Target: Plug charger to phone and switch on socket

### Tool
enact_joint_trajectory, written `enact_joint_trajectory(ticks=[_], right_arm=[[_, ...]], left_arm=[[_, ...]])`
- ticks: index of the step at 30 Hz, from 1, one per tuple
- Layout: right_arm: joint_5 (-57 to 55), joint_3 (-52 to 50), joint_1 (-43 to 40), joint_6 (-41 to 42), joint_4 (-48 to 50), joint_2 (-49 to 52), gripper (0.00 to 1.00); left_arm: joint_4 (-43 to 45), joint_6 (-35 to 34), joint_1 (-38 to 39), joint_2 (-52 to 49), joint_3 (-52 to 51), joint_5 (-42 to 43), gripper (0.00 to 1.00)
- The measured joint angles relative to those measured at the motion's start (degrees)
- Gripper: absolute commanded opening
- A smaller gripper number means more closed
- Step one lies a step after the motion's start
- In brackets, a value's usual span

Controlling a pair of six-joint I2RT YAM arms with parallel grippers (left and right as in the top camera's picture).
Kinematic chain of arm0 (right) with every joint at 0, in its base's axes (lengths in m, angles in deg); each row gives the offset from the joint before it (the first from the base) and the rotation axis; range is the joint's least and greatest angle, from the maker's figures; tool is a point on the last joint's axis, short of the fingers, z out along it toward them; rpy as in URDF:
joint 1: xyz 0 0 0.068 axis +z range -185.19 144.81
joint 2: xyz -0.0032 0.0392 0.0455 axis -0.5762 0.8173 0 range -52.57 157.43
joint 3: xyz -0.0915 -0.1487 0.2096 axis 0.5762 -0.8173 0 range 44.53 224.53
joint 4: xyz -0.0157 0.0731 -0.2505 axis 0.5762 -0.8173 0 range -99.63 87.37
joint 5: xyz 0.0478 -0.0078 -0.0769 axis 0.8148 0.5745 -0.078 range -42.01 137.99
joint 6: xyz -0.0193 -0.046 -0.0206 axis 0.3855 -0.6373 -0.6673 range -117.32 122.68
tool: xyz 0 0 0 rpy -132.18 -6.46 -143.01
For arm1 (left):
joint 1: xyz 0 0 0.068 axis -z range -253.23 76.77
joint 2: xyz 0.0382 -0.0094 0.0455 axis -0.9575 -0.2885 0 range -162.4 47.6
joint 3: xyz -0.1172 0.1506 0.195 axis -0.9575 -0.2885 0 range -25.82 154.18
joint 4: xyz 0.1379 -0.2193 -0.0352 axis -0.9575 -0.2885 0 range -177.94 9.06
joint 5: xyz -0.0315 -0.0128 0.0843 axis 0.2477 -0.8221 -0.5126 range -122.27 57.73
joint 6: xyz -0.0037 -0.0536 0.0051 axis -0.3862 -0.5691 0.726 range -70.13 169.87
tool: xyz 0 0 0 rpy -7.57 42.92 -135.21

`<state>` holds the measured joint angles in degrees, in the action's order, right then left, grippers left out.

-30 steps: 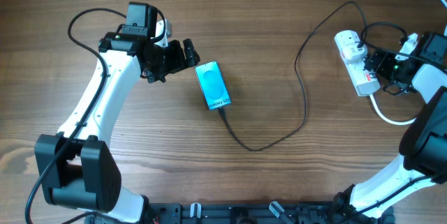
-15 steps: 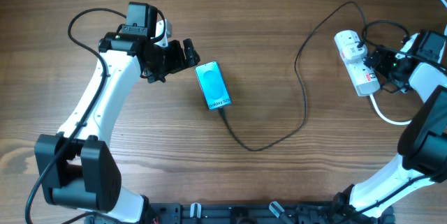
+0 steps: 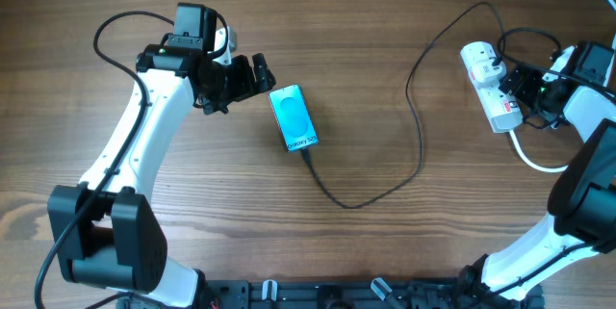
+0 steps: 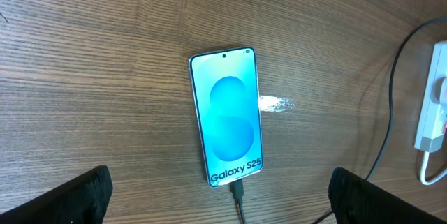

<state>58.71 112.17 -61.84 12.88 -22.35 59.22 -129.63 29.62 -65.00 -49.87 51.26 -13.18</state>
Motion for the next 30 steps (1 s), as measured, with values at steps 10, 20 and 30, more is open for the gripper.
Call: enact_joint_trajectory(ticks=[10, 20, 30], right_arm=[[-0.3, 0.1, -0.5, 0.1, 1.6, -0.7, 1.0], [-2.0, 0.0, 1.1, -1.5, 0.6, -0.7, 1.0], [-5.3, 0.0, 1.5, -1.5, 0.9, -0.7, 1.0]], left_arm=[[0.0, 0.0, 0.0, 0.0, 0.0, 0.0, 1.0], [0.0, 0.0, 0.0, 0.0, 0.0, 0.0, 1.0], [0.0, 0.0, 0.0, 0.0, 0.0, 0.0, 1.0]])
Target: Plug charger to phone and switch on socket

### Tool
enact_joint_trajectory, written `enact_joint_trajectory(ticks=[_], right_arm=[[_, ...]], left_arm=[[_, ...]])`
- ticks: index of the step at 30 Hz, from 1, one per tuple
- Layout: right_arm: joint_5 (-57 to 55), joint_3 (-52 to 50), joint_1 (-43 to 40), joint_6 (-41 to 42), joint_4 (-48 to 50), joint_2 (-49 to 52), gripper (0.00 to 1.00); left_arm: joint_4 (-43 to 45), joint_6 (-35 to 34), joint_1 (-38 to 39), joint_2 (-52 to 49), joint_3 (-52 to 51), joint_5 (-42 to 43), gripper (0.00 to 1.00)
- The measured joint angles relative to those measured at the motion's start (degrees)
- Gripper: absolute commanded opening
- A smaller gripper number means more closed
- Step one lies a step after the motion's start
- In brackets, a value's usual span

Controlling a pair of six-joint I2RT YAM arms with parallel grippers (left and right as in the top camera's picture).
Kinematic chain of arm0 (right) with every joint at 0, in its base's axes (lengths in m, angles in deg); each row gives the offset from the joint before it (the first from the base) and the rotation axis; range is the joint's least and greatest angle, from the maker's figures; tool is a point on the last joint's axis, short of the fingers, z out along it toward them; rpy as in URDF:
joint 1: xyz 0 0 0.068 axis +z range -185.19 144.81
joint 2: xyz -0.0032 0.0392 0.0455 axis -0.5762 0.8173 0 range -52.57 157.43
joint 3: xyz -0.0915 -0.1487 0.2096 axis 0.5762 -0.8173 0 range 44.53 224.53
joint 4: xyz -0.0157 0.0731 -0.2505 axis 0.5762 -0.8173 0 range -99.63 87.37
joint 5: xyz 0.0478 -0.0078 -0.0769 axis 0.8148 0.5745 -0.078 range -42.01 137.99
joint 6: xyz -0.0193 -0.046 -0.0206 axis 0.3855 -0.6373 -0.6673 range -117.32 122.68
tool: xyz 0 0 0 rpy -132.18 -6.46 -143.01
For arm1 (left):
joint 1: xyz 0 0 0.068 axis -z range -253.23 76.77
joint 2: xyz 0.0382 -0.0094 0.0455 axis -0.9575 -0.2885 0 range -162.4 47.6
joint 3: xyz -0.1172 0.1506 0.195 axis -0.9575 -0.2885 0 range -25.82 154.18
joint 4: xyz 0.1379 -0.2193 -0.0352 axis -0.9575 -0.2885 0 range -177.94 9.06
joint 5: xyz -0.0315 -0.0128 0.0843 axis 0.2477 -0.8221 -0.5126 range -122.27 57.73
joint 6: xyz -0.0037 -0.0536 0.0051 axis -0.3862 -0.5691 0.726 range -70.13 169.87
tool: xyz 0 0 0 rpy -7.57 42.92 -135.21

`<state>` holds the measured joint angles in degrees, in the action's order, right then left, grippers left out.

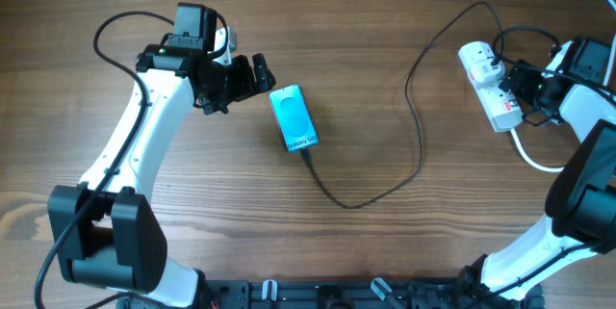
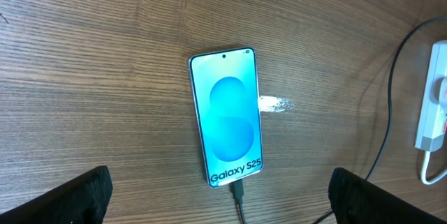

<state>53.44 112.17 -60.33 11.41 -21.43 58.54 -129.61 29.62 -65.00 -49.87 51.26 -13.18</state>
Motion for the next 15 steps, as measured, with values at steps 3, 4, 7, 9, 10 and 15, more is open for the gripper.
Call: enact_joint_trajectory(ticks=[3, 4, 7, 9, 10, 15], right_arm=[[-0.4, 0.0, 0.0, 0.0, -0.4, 0.0, 1.0], [-0.6, 0.0, 0.0, 0.0, -1.0, 0.0, 1.0], [-0.6, 0.0, 0.1, -0.3, -1.1, 0.0, 1.0], [-0.7, 0.0, 0.2, -1.1, -0.9, 0.0, 1.0], [-1.0, 0.0, 0.2, -1.1, -0.2, 0.0, 1.0], [-0.7, 0.0, 0.5, 0.2, 2.6, 0.0, 1.0]], left_arm=[[0.0, 0.0, 0.0, 0.0, 0.0, 0.0, 1.0], [0.0, 0.0, 0.0, 0.0, 0.0, 0.0, 1.0], [0.0, 0.0, 0.0, 0.0, 0.0, 0.0, 1.0], [0.0, 0.0, 0.0, 0.0, 0.0, 0.0, 1.0], [0.0, 0.0, 0.0, 0.0, 0.0, 0.0, 1.0], [0.0, 0.0, 0.0, 0.0, 0.0, 0.0, 1.0]])
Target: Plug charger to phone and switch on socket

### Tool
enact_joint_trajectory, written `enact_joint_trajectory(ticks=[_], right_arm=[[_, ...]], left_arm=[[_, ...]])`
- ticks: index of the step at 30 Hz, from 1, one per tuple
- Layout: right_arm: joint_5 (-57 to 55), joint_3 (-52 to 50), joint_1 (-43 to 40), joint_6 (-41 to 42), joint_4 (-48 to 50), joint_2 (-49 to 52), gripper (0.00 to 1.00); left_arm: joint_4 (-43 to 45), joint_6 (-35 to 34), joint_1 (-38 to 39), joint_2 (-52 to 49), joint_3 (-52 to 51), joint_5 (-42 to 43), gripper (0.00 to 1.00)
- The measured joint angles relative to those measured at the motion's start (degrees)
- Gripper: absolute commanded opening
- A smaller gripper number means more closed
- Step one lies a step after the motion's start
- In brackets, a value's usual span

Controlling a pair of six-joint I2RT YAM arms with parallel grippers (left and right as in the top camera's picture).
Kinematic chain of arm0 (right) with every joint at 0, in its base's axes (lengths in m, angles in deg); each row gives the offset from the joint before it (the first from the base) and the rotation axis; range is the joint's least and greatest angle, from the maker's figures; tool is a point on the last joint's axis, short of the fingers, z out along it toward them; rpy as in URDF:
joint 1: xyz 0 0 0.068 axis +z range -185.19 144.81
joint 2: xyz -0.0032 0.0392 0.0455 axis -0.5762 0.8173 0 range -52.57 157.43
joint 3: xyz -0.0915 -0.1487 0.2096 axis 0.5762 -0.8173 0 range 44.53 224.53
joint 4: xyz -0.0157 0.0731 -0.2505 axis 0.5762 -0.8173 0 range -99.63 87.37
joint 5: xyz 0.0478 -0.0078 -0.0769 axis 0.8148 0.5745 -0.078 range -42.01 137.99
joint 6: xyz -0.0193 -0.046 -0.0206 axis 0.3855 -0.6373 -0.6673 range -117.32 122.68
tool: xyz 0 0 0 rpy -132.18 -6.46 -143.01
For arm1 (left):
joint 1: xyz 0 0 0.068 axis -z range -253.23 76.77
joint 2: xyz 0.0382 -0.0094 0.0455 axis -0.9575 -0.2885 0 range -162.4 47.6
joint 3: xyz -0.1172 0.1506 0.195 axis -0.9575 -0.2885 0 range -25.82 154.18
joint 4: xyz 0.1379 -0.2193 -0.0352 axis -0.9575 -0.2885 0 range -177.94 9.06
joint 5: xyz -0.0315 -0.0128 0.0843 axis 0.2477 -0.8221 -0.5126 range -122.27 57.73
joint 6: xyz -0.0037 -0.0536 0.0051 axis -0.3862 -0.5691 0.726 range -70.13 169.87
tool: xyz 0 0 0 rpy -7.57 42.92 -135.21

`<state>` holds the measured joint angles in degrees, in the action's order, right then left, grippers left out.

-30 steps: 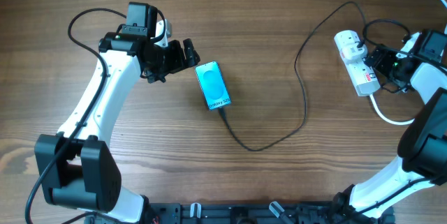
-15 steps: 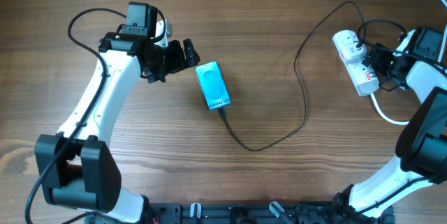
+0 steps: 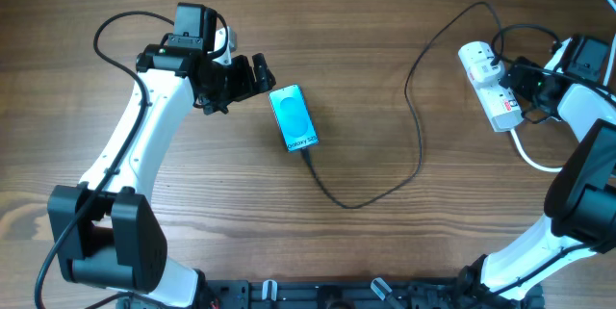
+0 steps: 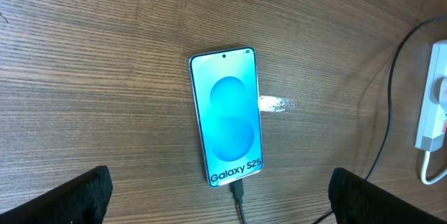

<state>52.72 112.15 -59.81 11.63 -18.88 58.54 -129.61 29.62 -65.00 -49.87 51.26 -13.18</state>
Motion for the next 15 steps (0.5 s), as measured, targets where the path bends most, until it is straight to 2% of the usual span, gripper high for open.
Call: enact_joint_trajectory(ticks=[15], right_arm=[[0.3, 0.4, -0.2, -1.7, -2.3, 0.9, 1.0]], left_arm=[[0.0, 0.0, 0.0, 0.0, 0.0, 0.0, 1.0]])
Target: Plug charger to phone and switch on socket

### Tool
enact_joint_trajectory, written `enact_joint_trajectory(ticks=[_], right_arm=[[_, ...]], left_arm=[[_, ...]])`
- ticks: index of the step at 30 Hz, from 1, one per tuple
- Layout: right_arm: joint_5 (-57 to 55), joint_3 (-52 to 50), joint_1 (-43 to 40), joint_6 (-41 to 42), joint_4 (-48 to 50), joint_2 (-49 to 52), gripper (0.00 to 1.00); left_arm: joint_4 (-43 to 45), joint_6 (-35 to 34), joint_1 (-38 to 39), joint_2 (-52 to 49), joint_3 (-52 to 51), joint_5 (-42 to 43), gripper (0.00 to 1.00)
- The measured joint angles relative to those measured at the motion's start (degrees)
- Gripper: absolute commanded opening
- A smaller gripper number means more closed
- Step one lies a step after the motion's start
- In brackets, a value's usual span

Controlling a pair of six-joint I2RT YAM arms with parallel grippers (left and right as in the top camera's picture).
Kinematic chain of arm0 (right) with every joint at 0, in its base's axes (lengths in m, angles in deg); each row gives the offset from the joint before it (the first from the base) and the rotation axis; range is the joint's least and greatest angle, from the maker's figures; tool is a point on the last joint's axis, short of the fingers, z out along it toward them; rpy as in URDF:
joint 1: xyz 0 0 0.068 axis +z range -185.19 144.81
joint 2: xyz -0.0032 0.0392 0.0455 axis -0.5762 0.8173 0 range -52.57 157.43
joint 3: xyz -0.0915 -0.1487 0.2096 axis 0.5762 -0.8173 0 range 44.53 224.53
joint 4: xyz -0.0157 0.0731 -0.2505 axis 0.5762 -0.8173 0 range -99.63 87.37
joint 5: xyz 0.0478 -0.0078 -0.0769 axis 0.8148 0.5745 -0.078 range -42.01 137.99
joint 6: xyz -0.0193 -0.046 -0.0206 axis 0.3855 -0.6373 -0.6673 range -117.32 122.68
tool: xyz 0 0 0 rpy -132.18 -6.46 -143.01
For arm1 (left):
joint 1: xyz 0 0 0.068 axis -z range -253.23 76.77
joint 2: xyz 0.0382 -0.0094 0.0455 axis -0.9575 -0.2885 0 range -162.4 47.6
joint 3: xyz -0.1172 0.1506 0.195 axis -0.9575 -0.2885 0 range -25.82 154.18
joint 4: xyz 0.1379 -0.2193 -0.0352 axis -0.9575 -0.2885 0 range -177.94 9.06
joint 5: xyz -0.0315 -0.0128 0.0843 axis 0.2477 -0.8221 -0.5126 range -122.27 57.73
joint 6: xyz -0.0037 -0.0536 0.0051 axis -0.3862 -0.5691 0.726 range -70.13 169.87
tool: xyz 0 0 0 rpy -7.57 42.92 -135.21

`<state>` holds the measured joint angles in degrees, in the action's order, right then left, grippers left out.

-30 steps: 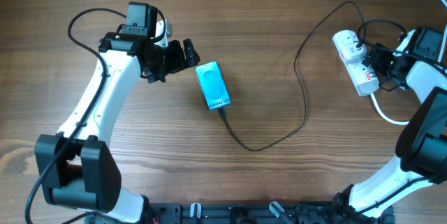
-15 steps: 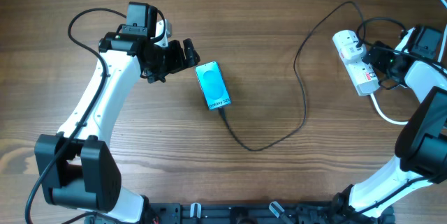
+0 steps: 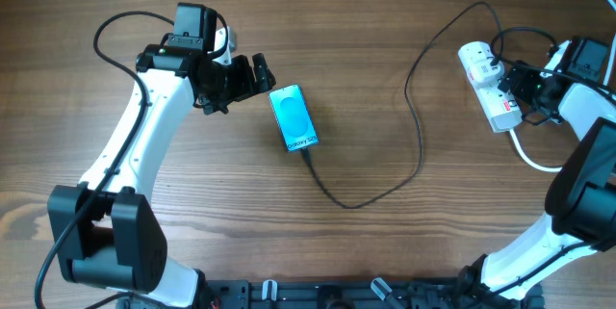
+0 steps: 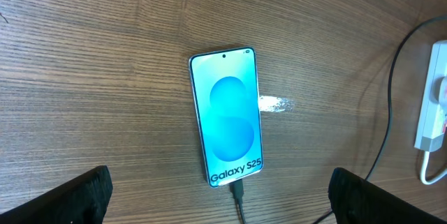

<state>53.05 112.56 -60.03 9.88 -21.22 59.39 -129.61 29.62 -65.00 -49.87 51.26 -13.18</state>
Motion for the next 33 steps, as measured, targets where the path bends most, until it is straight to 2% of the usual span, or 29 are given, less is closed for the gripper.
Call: enact_joint_trajectory(ticks=[10, 17, 19, 24, 26, 33], right_arm=[[0.4, 0.0, 0.0, -2.9, -0.2, 0.0, 0.98], [-6.6, 0.6, 1.8, -3.8, -0.2, 0.0, 1.0], [-6.4, 1.9, 1.7, -3.1, -2.6, 0.3, 1.0], [-0.2, 10.9, -2.2, -0.3, -19.4, 0.6, 1.0], [1.2, 14.3, -2.1, -0.7, -20.2, 0.6, 1.0], [3.3, 12.5, -0.2, -0.1, -18.1, 1.6, 1.0]], left_arm=[[0.0, 0.0, 0.0, 0.0, 0.0, 0.0, 1.0], [0.0, 0.0, 0.0, 0.0, 0.0, 0.0, 1.0], [0.0, 0.0, 0.0, 0.0, 0.0, 0.0, 1.0], [0.0, 0.0, 0.0, 0.0, 0.0, 0.0, 1.0], [0.0, 0.0, 0.0, 0.0, 0.0, 0.0, 1.0], [0.0, 0.0, 0.0, 0.0, 0.0, 0.0, 1.0]])
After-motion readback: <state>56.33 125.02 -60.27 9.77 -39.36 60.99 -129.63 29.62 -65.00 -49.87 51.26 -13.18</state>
